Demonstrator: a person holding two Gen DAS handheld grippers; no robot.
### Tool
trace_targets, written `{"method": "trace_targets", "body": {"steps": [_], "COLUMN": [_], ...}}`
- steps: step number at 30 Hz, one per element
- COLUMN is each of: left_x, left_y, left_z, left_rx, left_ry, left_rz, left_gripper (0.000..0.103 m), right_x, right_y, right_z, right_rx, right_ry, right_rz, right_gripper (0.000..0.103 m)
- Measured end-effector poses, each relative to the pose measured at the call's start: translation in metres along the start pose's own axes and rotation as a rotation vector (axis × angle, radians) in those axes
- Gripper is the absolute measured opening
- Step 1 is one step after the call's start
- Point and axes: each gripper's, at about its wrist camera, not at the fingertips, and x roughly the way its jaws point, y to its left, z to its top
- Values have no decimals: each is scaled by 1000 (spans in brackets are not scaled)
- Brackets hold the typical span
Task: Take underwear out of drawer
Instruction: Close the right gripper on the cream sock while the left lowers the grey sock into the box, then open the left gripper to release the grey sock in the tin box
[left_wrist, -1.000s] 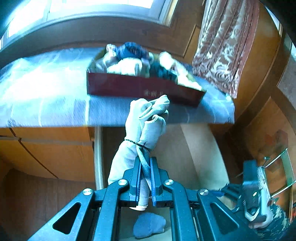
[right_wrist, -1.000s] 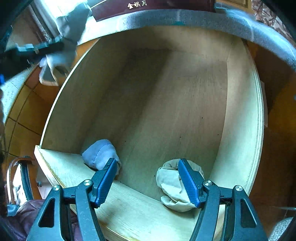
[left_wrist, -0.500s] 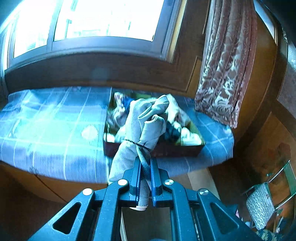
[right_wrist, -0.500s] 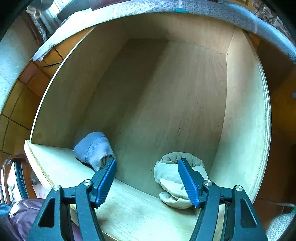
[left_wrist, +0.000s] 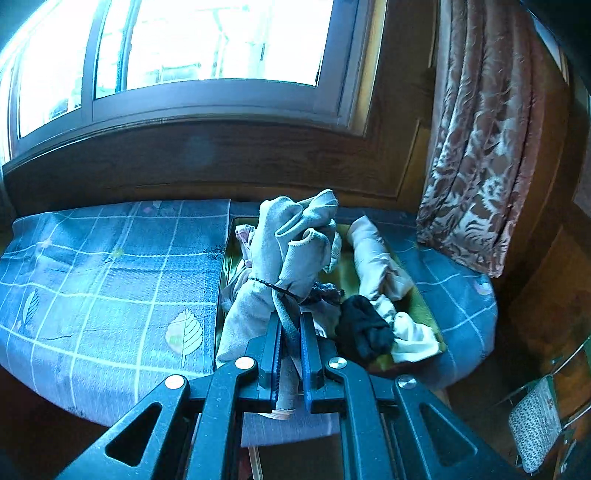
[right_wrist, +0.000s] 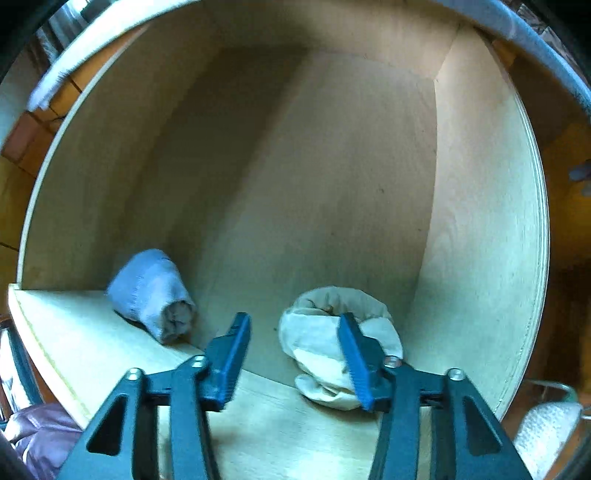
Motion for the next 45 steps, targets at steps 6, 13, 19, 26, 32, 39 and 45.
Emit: {"method": "trace_targets", "body": {"steps": [6, 13, 19, 26, 32, 39, 45], "left_x": [46, 87, 113, 129, 127, 121, 106], "left_y": [-3, 0, 0, 5, 12, 15, 15], "left_z": [4, 8, 11, 11, 8, 6, 1], "left_rx": [5, -3, 4, 1, -25, -27, -37], "left_ry": [62, 134, 187, 207, 178, 153, 105], "left_rz": [32, 47, 63, 61, 101, 112, 126], "left_gripper": [8, 8, 8, 9, 31, 34, 36], "right_x": [18, 34, 49, 54, 65, 70, 71], "right_y": [6, 2, -5, -14, -11, -11, -12], "right_z": [4, 11, 19, 31, 34, 40, 43], "right_rx": [-43, -21, -23, -27, -32, -33, -32], "right_ry": [106, 203, 270, 295, 323, 327, 321], "right_rz": [-105, -43, -1, 18, 30, 30, 30], "right_gripper": [29, 22, 16, 15, 14, 14, 14]}}
